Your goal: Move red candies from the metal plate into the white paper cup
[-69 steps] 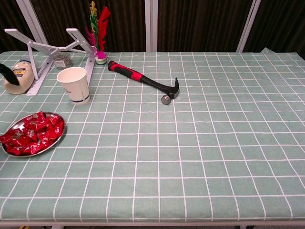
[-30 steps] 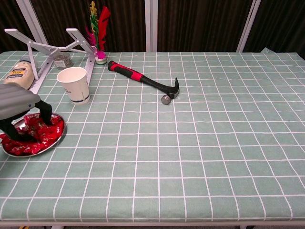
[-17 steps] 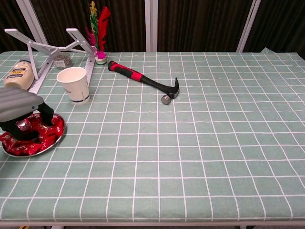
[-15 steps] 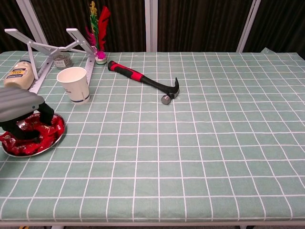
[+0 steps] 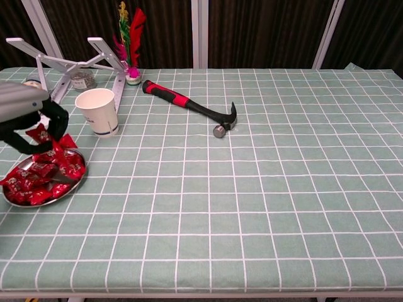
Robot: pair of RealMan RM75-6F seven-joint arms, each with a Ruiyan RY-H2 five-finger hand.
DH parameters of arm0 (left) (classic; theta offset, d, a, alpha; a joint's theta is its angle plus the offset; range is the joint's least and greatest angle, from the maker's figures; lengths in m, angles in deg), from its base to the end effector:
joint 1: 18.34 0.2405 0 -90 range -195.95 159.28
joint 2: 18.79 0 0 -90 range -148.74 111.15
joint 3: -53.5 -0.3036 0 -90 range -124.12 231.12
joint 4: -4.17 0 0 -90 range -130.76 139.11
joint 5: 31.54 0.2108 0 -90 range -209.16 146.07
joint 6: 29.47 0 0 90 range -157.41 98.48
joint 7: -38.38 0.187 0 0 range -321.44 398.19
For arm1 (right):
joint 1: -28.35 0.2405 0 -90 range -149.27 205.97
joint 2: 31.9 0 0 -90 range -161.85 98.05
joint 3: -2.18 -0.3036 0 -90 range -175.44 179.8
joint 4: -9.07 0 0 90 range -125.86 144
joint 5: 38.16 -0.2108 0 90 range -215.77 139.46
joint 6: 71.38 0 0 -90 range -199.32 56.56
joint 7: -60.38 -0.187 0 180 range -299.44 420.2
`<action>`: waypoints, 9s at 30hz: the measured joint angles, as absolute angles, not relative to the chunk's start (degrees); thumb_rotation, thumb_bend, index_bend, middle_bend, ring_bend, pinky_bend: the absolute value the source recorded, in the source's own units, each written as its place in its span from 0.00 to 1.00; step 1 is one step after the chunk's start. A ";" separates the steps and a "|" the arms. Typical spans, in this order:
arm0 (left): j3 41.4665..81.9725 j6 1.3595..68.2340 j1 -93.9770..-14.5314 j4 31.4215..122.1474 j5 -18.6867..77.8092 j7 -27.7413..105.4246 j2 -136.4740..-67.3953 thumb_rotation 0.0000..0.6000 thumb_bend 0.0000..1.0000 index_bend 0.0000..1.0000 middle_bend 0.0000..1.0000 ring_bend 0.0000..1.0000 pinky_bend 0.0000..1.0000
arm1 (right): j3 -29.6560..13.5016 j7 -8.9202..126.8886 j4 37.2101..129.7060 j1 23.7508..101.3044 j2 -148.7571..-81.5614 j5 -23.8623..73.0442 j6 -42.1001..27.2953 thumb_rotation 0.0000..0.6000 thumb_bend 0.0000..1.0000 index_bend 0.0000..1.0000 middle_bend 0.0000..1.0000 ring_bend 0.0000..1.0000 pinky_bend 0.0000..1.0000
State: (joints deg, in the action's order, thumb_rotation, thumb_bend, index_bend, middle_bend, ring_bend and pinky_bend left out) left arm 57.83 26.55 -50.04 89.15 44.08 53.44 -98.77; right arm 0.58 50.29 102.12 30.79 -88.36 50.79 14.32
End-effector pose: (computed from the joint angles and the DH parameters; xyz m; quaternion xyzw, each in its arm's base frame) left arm -0.2628 0.3659 0.0108 -0.7652 -0.3563 -0.3081 0.4388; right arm -0.3586 -0.2081 0.2207 0.5907 -0.4088 0.3983 0.5704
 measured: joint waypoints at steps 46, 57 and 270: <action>63.19 17.72 -67.15 75.15 28.36 69.38 -105.48 1.00 0.46 0.60 0.67 0.92 1.00 | 0.06 50.02 101.59 30.57 -88.19 49.00 13.47 1.00 0.10 0.08 0.17 0.08 0.32; 62.22 16.98 -68.14 76.92 26.59 70.90 -104.74 1.00 0.46 0.49 0.58 0.91 1.00 | -0.09 49.99 101.55 30.50 -88.12 48.61 13.44 1.00 0.10 0.08 0.17 0.08 0.32; 52.49 23.05 -50.69 86.61 38.15 57.47 -103.18 1.00 0.27 0.51 0.55 0.93 1.00 | 0.08 51.07 103.30 31.39 -87.28 50.22 13.38 1.00 0.10 0.08 0.20 0.10 0.36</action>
State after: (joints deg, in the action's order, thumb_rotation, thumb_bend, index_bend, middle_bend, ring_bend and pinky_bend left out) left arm 52.49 23.05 -50.69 86.61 38.15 57.47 -103.18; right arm 0.08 51.07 103.30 31.39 -87.28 50.22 13.38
